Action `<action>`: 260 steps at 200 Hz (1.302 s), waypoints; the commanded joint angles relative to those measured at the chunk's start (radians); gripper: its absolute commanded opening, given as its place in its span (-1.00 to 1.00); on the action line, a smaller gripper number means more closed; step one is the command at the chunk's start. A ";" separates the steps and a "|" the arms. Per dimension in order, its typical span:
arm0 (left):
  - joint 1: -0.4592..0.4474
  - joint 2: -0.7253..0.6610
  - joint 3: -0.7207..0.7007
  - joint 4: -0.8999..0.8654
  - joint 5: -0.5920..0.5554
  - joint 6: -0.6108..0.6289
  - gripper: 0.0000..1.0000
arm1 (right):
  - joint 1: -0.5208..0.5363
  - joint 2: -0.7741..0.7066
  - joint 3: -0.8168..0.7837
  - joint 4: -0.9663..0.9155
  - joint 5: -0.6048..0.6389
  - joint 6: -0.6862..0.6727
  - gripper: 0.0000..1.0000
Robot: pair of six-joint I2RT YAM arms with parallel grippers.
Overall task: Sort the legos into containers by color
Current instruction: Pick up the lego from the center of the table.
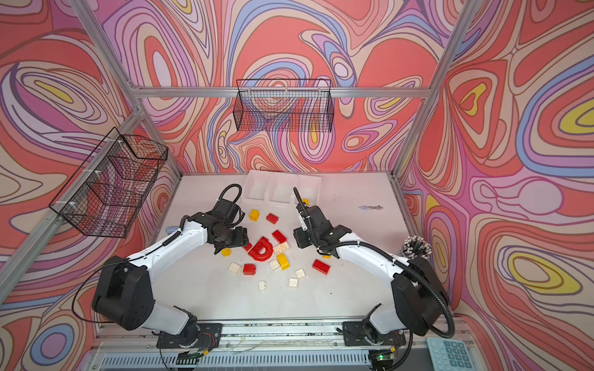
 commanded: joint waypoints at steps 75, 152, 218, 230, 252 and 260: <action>-0.005 0.159 -0.060 0.205 -0.009 -0.169 0.56 | 0.000 -0.024 -0.025 0.047 -0.025 -0.001 0.17; -0.005 0.292 0.044 0.213 -0.045 -0.157 0.50 | 0.001 -0.013 -0.022 0.044 -0.029 -0.003 0.17; -0.006 0.309 0.067 0.178 -0.069 -0.106 0.33 | 0.000 -0.015 -0.019 0.036 -0.023 -0.005 0.17; -0.005 0.291 0.044 0.173 -0.075 -0.093 0.29 | 0.000 -0.013 -0.018 0.036 -0.023 -0.006 0.17; -0.008 0.254 0.009 0.154 -0.104 -0.060 0.23 | 0.000 -0.005 -0.015 0.041 -0.028 -0.006 0.17; -0.011 0.247 0.004 0.143 -0.124 -0.046 0.20 | 0.000 -0.001 -0.013 0.045 -0.032 -0.006 0.17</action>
